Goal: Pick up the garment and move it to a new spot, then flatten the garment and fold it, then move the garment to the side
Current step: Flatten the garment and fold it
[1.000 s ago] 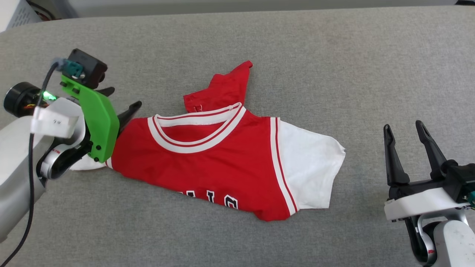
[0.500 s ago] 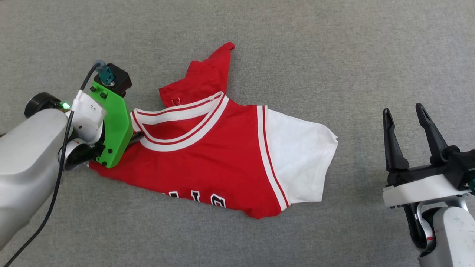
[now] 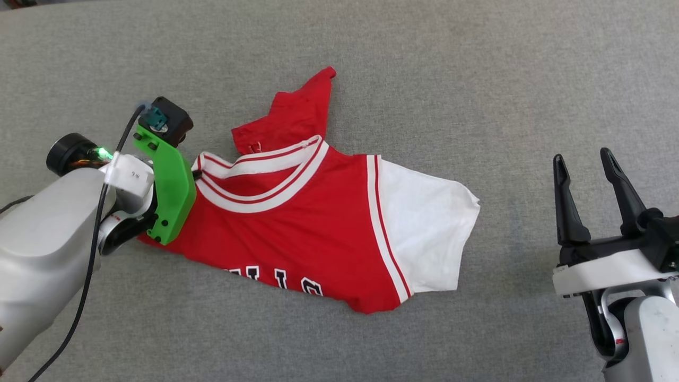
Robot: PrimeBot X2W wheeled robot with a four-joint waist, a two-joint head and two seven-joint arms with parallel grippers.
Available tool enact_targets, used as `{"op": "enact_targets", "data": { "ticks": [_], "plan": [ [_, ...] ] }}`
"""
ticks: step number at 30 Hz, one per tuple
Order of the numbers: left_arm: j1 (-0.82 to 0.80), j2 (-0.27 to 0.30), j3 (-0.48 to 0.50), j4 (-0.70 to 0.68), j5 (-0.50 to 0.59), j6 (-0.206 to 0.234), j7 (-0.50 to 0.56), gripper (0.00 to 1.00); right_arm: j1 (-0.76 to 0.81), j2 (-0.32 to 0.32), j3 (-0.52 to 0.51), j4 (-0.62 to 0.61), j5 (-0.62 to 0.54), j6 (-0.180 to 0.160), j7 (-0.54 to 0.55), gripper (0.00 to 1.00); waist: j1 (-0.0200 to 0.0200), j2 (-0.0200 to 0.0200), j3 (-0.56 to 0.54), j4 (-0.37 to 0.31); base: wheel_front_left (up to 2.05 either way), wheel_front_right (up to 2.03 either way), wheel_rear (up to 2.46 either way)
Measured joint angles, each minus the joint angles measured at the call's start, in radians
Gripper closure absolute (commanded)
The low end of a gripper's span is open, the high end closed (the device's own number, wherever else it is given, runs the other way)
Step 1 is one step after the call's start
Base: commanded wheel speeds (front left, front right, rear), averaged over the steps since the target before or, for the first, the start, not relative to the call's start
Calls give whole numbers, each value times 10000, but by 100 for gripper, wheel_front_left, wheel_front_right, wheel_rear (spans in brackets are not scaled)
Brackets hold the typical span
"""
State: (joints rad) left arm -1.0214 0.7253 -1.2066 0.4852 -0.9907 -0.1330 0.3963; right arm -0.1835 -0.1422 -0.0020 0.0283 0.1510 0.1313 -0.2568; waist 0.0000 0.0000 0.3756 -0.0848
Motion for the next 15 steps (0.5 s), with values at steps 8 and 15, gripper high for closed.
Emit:
{"op": "enact_targets", "data": {
  "ticks": [8, 15],
  "plan": [
    [120, 961, 548, -1728, 397, 456, -1659, 100, 467, 27, -178, -21, -2, 0, -2, 0, 0, 0, -542, 321, 0, 0, 0],
    [-239, 1820, 924, -4128, 890, 1218, -1605, 100, 480, 82, -23, -113, 0, 0, -2, 0, 0, 0, -728, 426, 0, 0, 0]
  ]
}}
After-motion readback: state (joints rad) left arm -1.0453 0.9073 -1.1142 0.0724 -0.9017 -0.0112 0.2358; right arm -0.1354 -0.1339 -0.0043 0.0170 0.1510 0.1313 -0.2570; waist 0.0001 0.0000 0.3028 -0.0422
